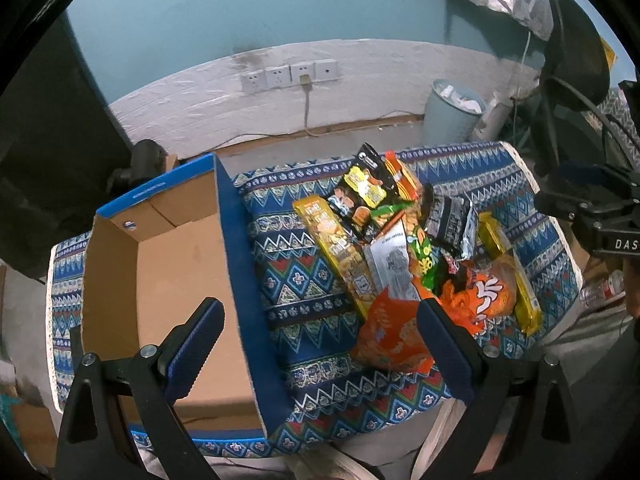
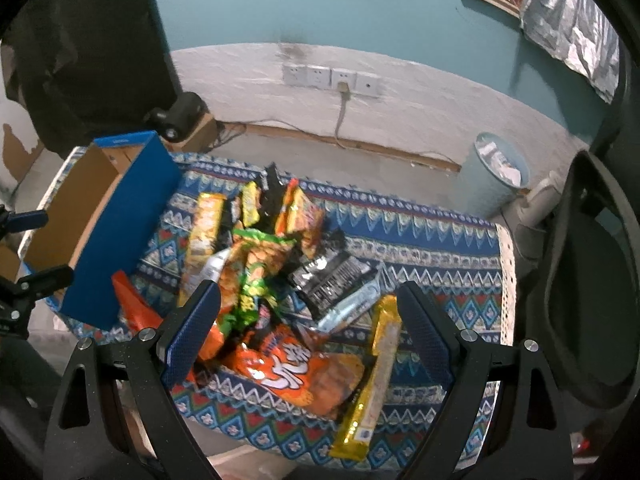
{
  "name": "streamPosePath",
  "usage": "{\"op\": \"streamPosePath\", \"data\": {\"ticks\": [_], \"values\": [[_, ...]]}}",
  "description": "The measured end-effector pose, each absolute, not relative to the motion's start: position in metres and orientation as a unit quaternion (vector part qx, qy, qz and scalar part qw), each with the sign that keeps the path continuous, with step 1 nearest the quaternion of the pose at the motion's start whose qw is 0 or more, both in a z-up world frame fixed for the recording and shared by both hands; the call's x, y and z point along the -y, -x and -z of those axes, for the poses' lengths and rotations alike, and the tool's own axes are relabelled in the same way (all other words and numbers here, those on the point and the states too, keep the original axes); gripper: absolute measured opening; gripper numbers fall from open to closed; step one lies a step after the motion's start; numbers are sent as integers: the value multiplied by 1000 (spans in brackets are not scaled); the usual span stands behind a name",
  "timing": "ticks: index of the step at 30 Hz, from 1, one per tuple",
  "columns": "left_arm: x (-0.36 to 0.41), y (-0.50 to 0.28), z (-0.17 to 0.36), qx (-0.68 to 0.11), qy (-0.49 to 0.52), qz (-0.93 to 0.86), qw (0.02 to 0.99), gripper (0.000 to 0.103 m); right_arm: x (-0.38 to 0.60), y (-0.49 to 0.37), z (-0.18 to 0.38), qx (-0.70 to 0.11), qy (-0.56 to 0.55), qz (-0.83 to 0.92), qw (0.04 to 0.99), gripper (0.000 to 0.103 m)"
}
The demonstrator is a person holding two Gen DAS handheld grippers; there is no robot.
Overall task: Organize snacks
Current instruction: 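Grasp the red chip bag with the left tool while the right tool grasps the yellow bar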
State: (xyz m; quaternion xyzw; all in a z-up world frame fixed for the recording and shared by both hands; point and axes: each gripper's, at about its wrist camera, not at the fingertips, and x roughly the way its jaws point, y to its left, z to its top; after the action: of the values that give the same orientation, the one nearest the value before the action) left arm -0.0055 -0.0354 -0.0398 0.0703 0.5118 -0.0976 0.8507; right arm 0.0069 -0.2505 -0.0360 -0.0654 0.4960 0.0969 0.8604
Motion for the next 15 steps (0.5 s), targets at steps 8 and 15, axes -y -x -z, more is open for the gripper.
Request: {"op": "streamPosePath", "data": {"ticks": [8,15], "values": [[49,14,68,-548,-75,111,825,98,284,-3,80,-547,76,-55,832,88],[64,23,80,-553,-89,119,820,98,312,6,107,-584,69,-23,808,88]]}}
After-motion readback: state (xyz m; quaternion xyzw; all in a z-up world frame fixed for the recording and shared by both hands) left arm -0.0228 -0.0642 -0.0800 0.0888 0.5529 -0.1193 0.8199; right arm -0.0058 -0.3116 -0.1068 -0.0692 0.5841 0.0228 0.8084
